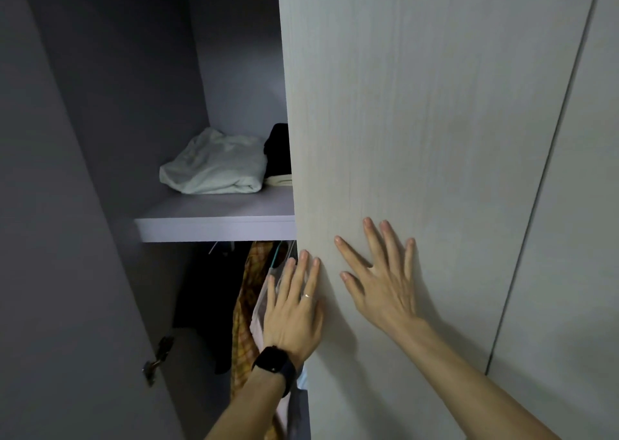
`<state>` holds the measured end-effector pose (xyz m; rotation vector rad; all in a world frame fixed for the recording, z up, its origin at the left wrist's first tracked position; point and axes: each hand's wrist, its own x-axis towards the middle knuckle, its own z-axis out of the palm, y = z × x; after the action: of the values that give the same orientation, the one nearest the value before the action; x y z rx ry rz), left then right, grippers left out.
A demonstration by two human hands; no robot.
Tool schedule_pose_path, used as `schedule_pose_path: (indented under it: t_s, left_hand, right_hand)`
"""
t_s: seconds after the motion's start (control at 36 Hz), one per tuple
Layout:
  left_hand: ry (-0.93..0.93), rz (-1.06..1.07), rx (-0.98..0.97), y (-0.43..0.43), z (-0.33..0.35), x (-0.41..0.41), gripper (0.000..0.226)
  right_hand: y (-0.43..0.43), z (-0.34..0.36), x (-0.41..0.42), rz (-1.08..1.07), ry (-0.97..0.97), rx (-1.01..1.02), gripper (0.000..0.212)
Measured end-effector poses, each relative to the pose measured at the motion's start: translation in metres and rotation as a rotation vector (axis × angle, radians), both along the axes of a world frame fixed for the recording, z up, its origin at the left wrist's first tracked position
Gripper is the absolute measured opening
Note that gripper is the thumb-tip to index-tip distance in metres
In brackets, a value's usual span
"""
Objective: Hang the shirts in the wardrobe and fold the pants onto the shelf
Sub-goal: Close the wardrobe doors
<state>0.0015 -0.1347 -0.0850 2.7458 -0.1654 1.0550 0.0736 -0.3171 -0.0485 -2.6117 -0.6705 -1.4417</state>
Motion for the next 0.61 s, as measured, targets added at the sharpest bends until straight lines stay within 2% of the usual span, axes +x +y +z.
schedule_pose_path:
  t_s: [0.08, 0.31, 0.47, 0.61]
  left_hand:
    - [0.072, -0.003, 0.016, 0.006, -0.004, 0.006, 0.087]
    - [0.039, -0.078, 0.008, 0.012, -0.001, 0.006, 0.090]
    - [0.059, -0.077, -0.207, 0.033, -0.009, -0.022, 0.094]
    - [0.055, 0.111, -0.371, 0.071, -0.027, -0.063, 0.064]
  right_hand:
    - [0.001, -0.002, 0.005, -0.034, 0.013, -0.020, 0.068]
    - [0.002, 0.001, -0.007, -0.039, 0.067, 0.007, 0.066]
    - [0.017, -0.018, -0.044, 0.237, 0.153, 0.169, 0.054]
    - [0.050, -0.030, -0.074, 0.442, 0.326, 0.328, 0.045]
